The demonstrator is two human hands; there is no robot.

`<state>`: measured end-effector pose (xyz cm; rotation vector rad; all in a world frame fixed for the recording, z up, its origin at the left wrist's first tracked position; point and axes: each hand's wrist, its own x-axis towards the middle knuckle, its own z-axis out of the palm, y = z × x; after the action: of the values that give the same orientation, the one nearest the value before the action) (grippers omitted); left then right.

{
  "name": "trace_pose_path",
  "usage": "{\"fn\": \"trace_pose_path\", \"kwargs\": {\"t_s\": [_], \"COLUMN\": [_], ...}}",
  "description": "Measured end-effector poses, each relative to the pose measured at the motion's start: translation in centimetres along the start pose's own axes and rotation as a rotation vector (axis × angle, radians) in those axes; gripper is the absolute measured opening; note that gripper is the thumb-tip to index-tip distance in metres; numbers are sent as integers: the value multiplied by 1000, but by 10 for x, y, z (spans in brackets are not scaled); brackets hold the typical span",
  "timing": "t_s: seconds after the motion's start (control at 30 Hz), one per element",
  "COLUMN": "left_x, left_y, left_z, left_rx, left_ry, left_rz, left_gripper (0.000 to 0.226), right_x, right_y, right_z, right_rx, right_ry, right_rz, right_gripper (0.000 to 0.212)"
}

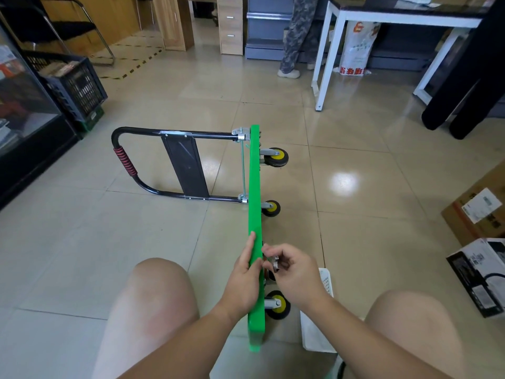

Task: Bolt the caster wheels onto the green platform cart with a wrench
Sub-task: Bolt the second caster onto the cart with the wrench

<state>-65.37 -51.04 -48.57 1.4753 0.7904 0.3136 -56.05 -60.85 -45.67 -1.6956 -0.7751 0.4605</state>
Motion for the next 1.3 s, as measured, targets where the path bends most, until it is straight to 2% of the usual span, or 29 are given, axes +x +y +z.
{"fn": "trace_pose_path", "kwargs": {"t_s": [0.1, 0.2, 0.3, 0.57, 0.7, 0.8, 0.93, 1.03, 1.13, 1.23, 1.3], "left_x": [1, 0, -1, 2, 8, 13, 22, 31, 34, 35, 35], "left_y": [-2, -3, -1, 0, -3, 0, 13, 19, 14, 11, 9], "left_z": [0, 1, 1, 0, -3, -6, -13, -15, -14, -12, -12], "left_rx": [-12, 6, 18, 105, 181, 215, 222, 259, 238, 162, 140], "left_ry": [0, 3, 4, -3, -53, -77, -111, -133, -165, -177, -179], "left_rz": [3, 18, 14, 4, 0, -11, -32, -32, -37, -52, -45], "left_gripper": [62, 60, 61, 62, 64, 66, 58, 64, 77, 81, 79], "right_x": [5, 16, 28, 64, 102, 130, 137, 136, 130, 102, 74], "right_y": [-4, -10, -14, -16, -11, -6, 5, -5, -23, -33, -30], "right_z": [2, 1, 1, -7, -12, -18, -15, -15, -25, -31, -31], "right_rx": [-95, -61, -30, 126, 77, 31, 104, 177, 231, 240, 216], "right_ry": [5, 31, -18, -90, -97, -165, -158, -66, 31, 60, 68], "right_rz": [-12, 54, 110, 123, 249, 384, 461, 413, 272, 116, 77], "right_gripper": [61, 49, 37, 33, 21, 16, 4, 5, 10, 18, 23]}}
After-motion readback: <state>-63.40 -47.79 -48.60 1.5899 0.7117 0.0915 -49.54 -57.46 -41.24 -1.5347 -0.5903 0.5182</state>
